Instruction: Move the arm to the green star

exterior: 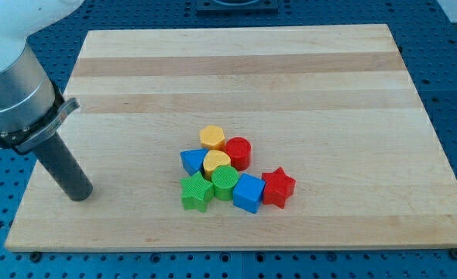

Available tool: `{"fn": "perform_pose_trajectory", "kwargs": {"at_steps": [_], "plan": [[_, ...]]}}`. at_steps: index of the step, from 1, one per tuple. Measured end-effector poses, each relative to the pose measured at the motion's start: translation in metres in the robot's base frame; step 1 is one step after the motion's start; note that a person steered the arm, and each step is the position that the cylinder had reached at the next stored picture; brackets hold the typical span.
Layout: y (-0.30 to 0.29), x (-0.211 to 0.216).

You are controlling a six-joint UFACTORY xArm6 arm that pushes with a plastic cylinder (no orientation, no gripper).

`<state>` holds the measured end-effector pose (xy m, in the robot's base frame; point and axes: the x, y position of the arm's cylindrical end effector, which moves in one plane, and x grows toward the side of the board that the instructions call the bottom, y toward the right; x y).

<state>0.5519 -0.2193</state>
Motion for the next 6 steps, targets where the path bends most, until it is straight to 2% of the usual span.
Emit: {"fn": "perform_pose_trajectory", "kwargs": {"at_steps": [2, 4, 5, 6], "plan": [[0.000, 0.000], [0.011, 0.030], [0.017, 0.058], [0.073, 0.061]]}}
